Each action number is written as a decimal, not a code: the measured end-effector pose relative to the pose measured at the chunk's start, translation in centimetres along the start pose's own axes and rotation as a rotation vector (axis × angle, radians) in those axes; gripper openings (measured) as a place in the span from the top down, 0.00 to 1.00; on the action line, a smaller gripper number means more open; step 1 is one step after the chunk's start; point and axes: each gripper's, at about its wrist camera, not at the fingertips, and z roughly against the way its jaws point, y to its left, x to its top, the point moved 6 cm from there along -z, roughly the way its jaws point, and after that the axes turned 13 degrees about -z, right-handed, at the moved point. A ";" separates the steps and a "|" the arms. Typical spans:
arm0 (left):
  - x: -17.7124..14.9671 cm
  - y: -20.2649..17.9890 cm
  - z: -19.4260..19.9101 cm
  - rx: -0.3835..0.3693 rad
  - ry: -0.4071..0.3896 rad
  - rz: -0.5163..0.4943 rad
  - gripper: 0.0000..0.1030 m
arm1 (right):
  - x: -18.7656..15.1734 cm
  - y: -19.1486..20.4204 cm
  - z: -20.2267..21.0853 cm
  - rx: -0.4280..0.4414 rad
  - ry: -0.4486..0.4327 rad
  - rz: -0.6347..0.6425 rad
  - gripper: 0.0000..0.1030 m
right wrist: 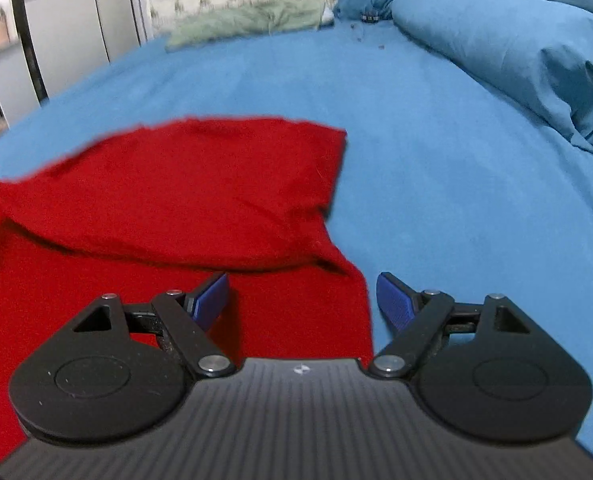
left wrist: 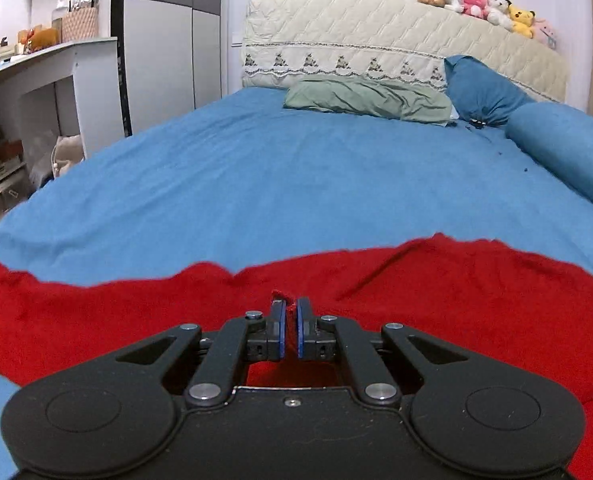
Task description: Fold small clothes
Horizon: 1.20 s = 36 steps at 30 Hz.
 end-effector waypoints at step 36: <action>-0.6 0.9 -0.4 -0.014 -0.154 -0.135 0.39 | 1.4 6.4 -3.2 0.181 -0.052 -0.001 0.06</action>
